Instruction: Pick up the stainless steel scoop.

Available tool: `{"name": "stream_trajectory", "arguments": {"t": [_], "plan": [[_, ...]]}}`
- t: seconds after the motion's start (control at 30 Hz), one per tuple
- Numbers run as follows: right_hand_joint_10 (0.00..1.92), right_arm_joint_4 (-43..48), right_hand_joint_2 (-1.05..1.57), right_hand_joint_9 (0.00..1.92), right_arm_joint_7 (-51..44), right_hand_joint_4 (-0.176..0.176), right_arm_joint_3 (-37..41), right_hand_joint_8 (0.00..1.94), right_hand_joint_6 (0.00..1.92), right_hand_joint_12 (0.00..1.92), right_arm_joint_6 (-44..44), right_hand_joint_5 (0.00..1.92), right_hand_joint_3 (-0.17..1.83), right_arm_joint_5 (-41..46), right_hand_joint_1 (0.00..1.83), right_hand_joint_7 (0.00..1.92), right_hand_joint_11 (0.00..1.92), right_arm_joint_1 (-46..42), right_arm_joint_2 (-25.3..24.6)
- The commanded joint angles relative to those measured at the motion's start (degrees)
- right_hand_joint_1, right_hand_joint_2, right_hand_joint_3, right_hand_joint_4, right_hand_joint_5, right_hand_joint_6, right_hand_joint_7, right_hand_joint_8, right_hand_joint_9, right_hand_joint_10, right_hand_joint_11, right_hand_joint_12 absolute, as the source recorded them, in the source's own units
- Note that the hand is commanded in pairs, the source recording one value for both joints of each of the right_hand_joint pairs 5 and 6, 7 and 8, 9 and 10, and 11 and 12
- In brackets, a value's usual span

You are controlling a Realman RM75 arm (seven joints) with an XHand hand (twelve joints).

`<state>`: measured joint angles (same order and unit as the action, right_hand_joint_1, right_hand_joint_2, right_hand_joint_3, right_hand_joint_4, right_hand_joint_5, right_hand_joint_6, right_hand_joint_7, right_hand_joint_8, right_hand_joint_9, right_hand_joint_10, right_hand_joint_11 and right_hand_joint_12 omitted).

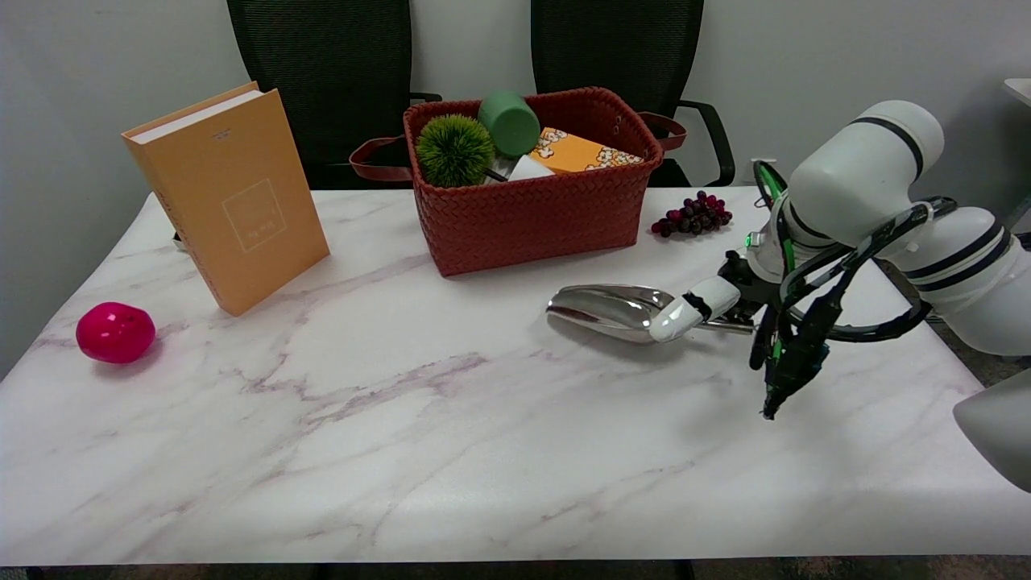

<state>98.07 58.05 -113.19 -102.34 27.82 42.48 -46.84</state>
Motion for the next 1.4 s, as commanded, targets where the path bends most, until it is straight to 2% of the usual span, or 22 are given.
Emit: {"name": "stream_trajectory", "arguments": {"t": [0.03,0.23,0.53,0.63,0.9,1.03,1.17,1.27,1.4], "plan": [[0.0,-0.48,-0.41,0.0,0.0,0.0,-0.17,0.0,0.01,0.42,1.88,0.01,0.32,0.01,1.01,0.0,0.42,0.18,-0.1],[0.0,-0.48,-0.41,0.0,0.0,0.0,-0.17,0.0,0.01,0.16,1.88,0.01,0.33,0.09,1.0,0.0,0.16,0.26,-0.1],[0.0,-0.48,-0.41,0.0,0.0,0.0,-0.09,0.0,0.0,0.08,1.65,0.0,0.33,0.72,1.0,0.0,0.08,0.34,-0.17],[0.0,-0.55,-0.42,0.0,-0.23,0.0,0.3,0.0,0.0,0.0,1.09,0.0,0.34,1.96,1.0,0.0,0.0,0.72,-0.18],[0.0,-2.56,-0.44,0.0,-2.6,0.0,0.39,0.0,0.01,0.0,-3.58,0.01,0.36,5.75,0.98,0.0,0.0,4.05,-1.13],[0.0,-1.33,-0.44,0.0,-2.65,0.0,0.46,0.0,0.1,0.0,-4.03,0.1,0.36,5.99,0.96,0.0,0.0,4.48,-1.22],[0.0,-1.12,-0.43,0.0,-2.64,0.0,0.53,0.0,0.1,0.0,-4.11,0.1,0.35,6.16,0.96,0.0,0.0,5.04,-1.37],[0.0,-1.32,-0.43,0.0,-2.7,0.0,0.55,0.0,0.19,0.0,-4.11,0.19,0.35,6.23,0.94,0.0,0.0,5.49,-1.52],[0.0,-2.5,-0.44,0.0,-2.72,0.0,0.63,0.12,0.21,0.0,-3.87,0.21,0.35,7.47,0.96,0.12,0.0,6.0,-1.69]]}}
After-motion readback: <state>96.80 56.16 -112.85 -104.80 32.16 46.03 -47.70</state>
